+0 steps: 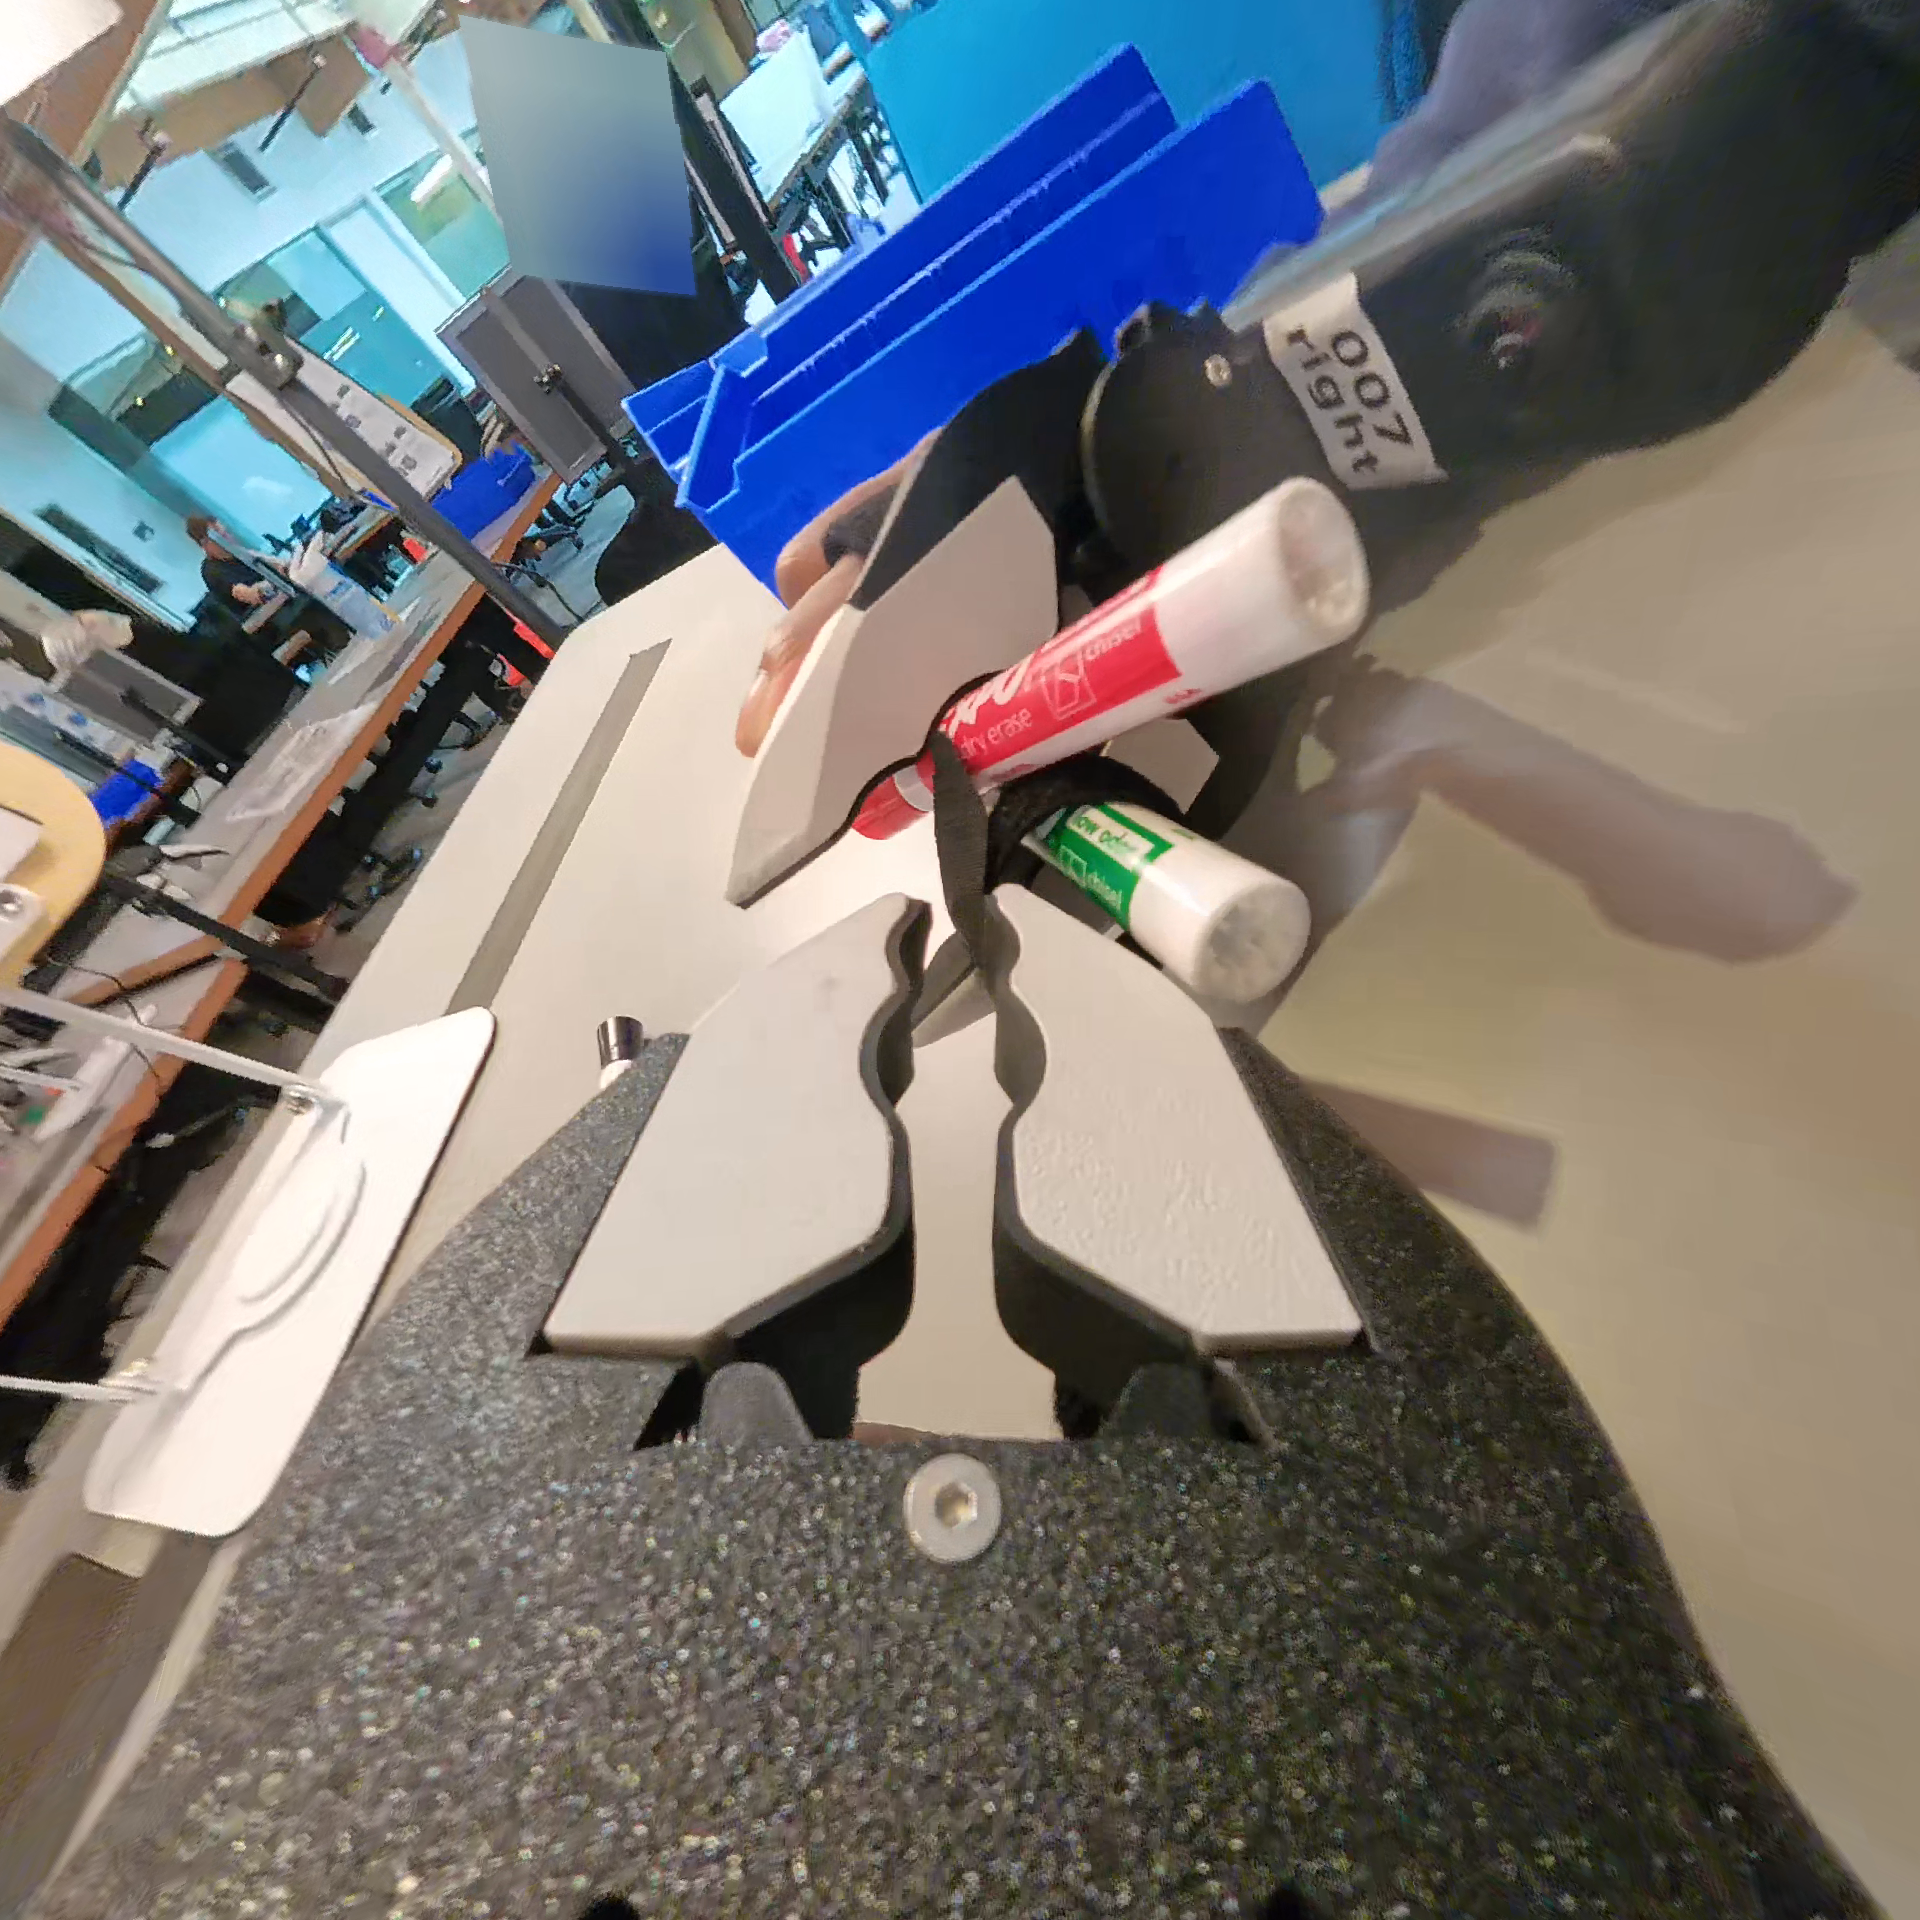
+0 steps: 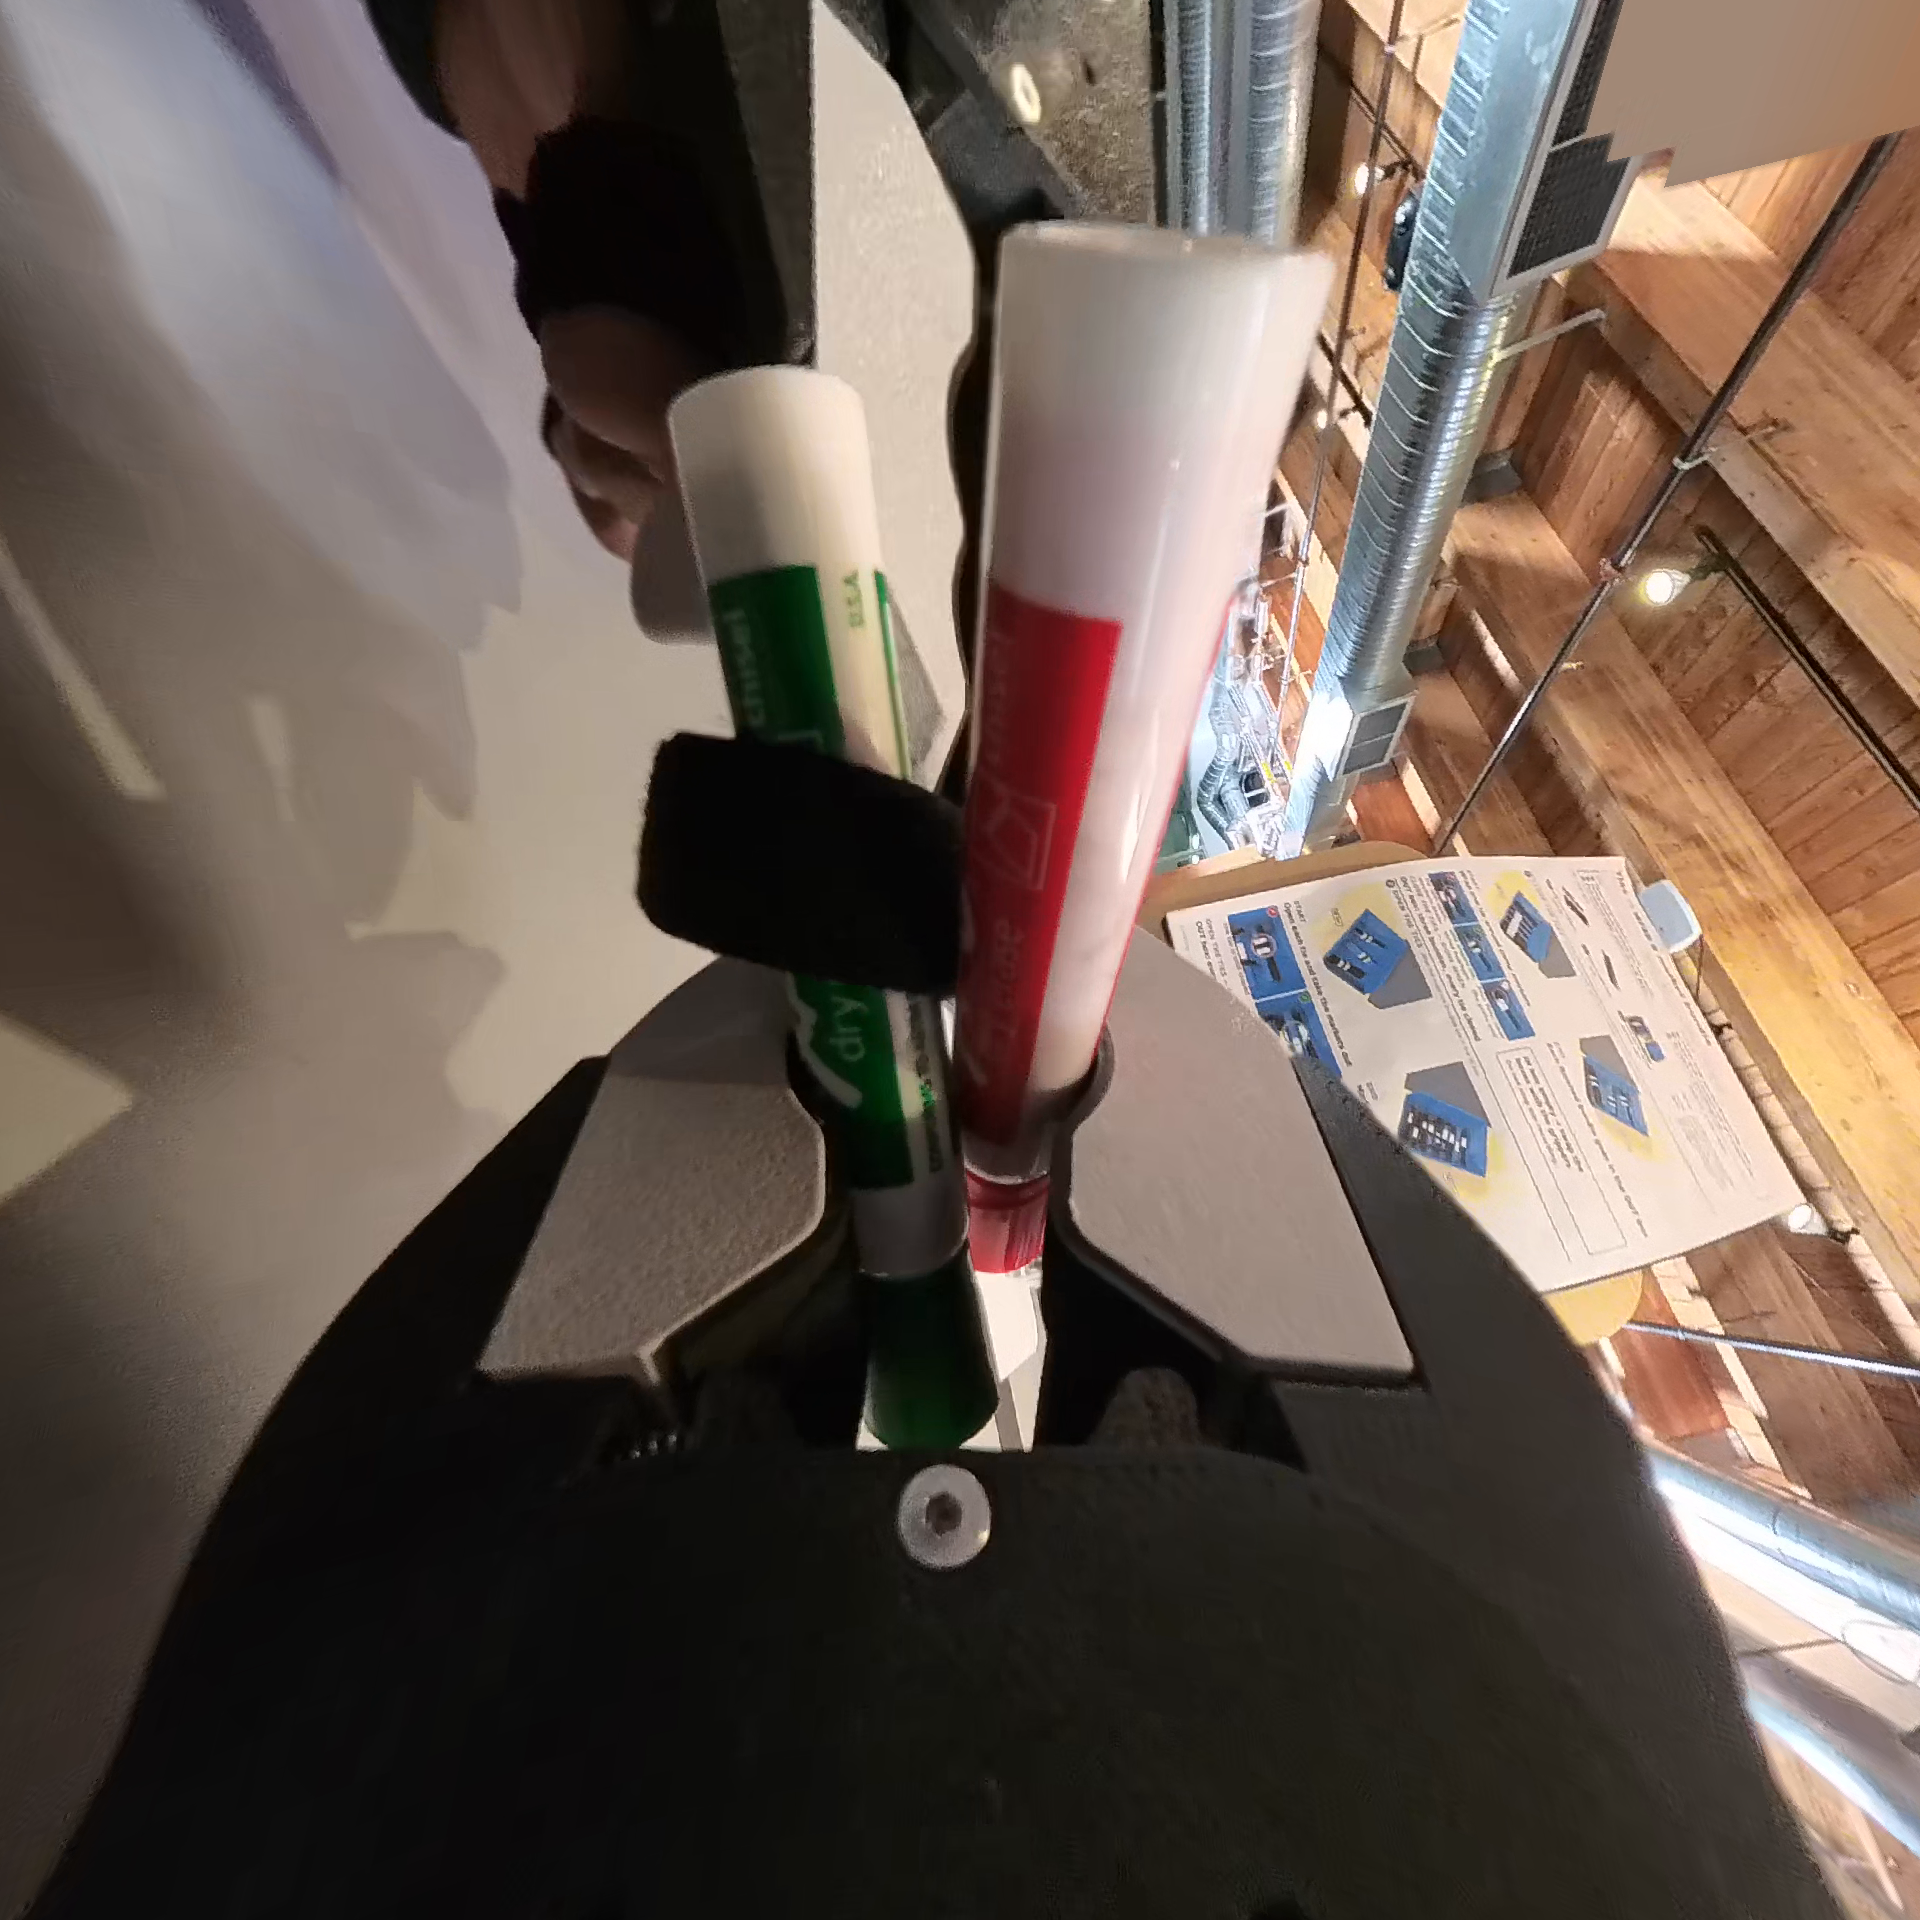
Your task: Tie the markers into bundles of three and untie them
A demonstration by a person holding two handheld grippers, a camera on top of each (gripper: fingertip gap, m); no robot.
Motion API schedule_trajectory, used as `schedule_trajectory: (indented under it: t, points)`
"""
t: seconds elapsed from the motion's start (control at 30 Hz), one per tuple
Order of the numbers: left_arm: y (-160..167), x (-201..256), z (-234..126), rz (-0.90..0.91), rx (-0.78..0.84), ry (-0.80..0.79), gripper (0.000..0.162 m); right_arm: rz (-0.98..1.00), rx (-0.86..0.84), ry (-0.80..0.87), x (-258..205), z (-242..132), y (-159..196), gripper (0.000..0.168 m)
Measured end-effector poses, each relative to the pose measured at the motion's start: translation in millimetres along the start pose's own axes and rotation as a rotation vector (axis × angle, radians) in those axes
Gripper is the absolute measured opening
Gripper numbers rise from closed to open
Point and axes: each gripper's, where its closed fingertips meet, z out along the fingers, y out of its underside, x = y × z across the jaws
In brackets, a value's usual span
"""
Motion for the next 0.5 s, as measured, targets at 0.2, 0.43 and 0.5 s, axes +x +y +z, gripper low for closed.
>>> schedule_trajectory:
  t: [0.2, 0.43, 0.5]
  points:
    - [-5, -9, -3, -0.111, 0.056, -0.013, 0.014, 0.021, -0.034, 0.08, 14, 0, 5, 0.039]
    - [-15, -18, -9, -0.25, 0.144, -0.003, 0.014, 0.015, -0.058, 0.12, 20, 0, 9, 0.039]
    - [-19, -19, -10, -0.316, 0.178, 0.025, 0.014, 0.02, -0.061, 0.129, 22, 0, 9, 0.039]
